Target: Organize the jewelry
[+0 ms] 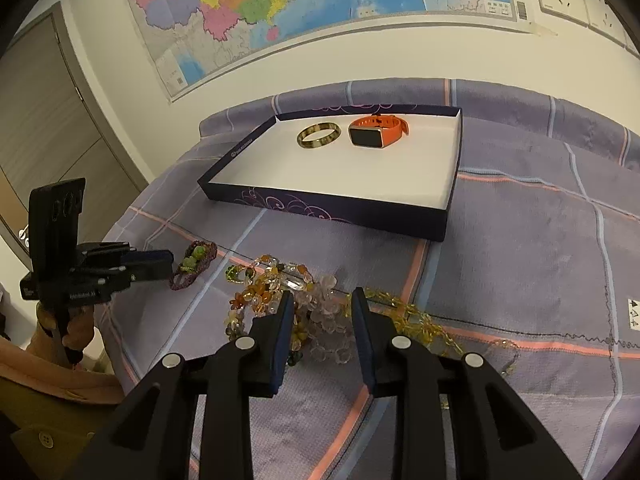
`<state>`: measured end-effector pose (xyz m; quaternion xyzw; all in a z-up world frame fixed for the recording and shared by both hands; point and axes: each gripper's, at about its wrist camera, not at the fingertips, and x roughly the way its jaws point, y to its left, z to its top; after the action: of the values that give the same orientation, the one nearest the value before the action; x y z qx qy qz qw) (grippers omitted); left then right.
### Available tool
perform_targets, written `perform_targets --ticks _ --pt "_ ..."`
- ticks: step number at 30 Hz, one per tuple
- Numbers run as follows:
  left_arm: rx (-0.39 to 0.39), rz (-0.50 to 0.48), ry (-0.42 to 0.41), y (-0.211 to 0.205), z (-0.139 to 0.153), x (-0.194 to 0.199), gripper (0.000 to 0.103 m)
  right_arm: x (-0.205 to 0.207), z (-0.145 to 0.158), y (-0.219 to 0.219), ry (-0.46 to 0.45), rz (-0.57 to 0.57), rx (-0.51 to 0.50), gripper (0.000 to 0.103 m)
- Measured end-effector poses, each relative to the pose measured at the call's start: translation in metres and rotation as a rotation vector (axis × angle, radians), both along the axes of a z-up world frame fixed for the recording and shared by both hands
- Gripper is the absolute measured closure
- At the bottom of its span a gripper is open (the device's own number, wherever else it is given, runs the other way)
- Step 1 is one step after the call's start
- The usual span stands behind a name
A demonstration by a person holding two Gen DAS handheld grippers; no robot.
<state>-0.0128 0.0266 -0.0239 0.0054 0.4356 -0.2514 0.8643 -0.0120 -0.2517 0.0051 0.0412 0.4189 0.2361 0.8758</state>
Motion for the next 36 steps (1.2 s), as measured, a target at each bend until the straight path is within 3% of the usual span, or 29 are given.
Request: perform_targets --ticks 4,9,15,21,25,30,32,33,36 --pt "0.02 0.015 0.03 0.0 -0.01 0.0 0.088 0.0 -0.003 0.0 0.007 -0.005 0.002 0.073" --pt "0.018 0.035 0.022 0.001 -0.009 0.0 0.089 0.001 -0.004 0.0 0.013 -0.008 0.013 0.073" --pt "-0.1 0.041 -0.059 0.015 0.029 0.0 0.09 0.001 -0.003 0.0 0.007 -0.014 0.023 0.073" --pt "-0.143 0.132 -0.105 0.046 0.048 0.012 0.09 0.0 -0.003 -0.001 0.005 -0.014 0.026 0.073" --pt "-0.115 0.186 -0.057 0.06 0.032 0.022 0.09 0.001 -0.004 -0.002 0.011 -0.018 0.024 0.073" --pt "0.045 0.295 0.016 0.069 -0.002 0.03 0.086 0.0 -0.001 0.002 -0.003 -0.009 -0.005 0.073" --pt "0.085 0.317 -0.007 0.067 -0.002 0.028 0.081 -0.002 0.002 0.008 -0.016 0.012 -0.015 0.073" --pt "0.084 0.315 -0.02 0.067 0.0 0.026 0.072 -0.003 0.004 0.011 -0.024 0.022 -0.023 0.073" --pt "0.058 0.264 -0.089 0.056 0.014 0.016 0.065 -0.004 0.005 0.023 -0.047 0.052 -0.063 0.073"
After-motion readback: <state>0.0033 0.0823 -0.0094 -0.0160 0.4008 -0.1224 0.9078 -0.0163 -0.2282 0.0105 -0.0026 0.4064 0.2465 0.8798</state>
